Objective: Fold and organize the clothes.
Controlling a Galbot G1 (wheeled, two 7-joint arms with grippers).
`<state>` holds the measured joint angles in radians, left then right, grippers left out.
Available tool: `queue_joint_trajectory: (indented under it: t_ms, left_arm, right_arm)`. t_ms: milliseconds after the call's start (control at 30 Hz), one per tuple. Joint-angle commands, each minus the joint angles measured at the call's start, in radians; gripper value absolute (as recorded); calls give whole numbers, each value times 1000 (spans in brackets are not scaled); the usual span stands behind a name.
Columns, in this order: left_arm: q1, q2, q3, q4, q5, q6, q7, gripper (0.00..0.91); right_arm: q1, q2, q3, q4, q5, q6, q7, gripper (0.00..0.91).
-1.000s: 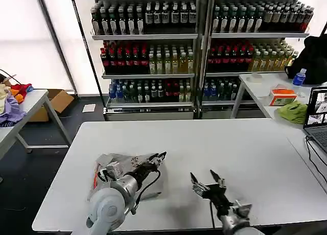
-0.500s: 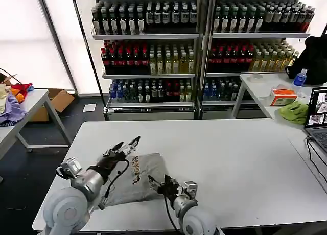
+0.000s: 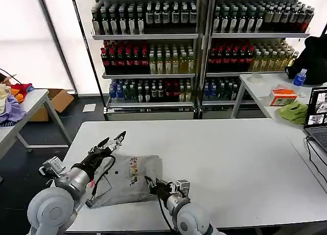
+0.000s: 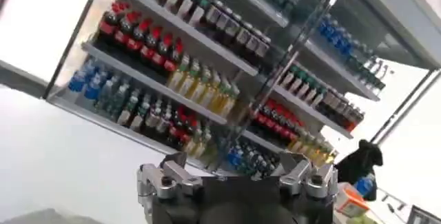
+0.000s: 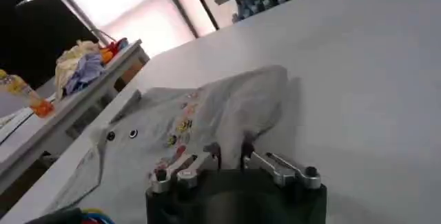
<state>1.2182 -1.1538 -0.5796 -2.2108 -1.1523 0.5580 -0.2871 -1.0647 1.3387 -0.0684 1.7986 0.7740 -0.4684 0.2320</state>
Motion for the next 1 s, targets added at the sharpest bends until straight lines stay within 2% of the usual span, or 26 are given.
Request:
queue_joint_trajectory:
  t_ms: [33,267,400,533,567,667,700,900,1000]
  left_arm:
    - [12,9,-78,12,-9,1,10,907]
    - [44,23,-119,31,-2,-1,34,907]
    - [49,13,-111,29,3,1,35,907]
    - [46,1,-90,24,16,0,36,907]
    - [44,-3,-83,23,20,0,36,907]
    - [35,-14,-72,21,26,0,32,907]
    - [32,-15,-68,21,27,1,30,907]
    - [40,-13,-62,2,34,3,31,907]
    - [47,-17,-62,-5,39,2,32,907]
  right_arm:
    - [-50,-88,104,67,-82,23,-111,0]
    - [-128,-267,288,141,-66,-1,-167,0]
    - [-184,-356,398,146,-92,-35,-176,0]
    - [-235,-384,471,161,-90,-51,-156,0]
    - [-243,-385,473,167,-96,-54,-147,907]
    - [-247,-366,486,179,-166,-45,-141,907]
    - [-245,-352,503,183,-217,-29,-134,907]
    - [-337,-360,609,294,-253,-36,-123,907]
    - [-351,-336,613,319,-378,-10,-56,907]
